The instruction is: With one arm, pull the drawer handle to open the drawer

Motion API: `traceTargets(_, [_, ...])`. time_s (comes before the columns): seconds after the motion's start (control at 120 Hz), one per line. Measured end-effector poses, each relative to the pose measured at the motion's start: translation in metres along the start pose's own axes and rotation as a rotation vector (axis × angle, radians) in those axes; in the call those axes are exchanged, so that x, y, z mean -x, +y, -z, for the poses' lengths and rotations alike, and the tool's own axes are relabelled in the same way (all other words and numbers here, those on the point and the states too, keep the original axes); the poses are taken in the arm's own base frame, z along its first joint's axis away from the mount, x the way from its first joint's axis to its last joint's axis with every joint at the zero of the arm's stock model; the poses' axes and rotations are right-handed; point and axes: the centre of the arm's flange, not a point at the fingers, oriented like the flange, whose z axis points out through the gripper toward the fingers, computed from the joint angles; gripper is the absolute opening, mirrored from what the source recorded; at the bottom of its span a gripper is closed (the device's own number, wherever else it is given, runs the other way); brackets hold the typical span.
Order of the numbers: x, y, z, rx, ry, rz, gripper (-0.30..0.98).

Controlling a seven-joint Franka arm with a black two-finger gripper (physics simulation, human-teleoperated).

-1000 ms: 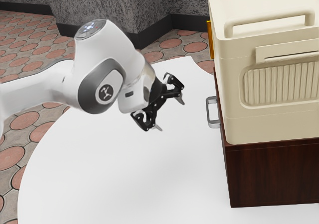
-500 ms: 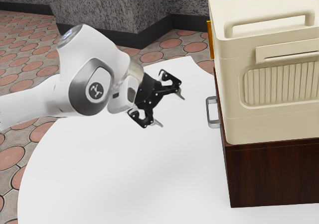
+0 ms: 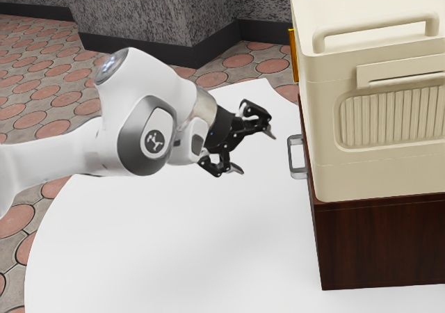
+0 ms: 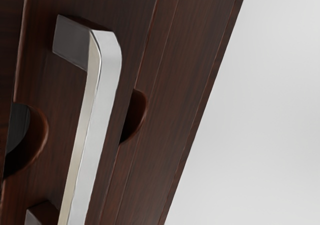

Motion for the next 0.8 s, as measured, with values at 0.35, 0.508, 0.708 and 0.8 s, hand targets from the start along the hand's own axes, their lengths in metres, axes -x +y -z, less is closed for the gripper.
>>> traceTargets(0.35, [0.001,0.003,-0.024,0.004,-0.026,-0.063,0.69])
traceTargets(0.508, [0.000,0.003,-0.030,0.002,-0.036,-0.085,0.69])
traceTargets(0.708, [-0.021,-0.008,-0.035,-0.010,-0.022,-0.135,0.69])
traceTargets(0.8, [-0.027,-0.008,-0.042,-0.004,-0.016,-0.151,0.69])
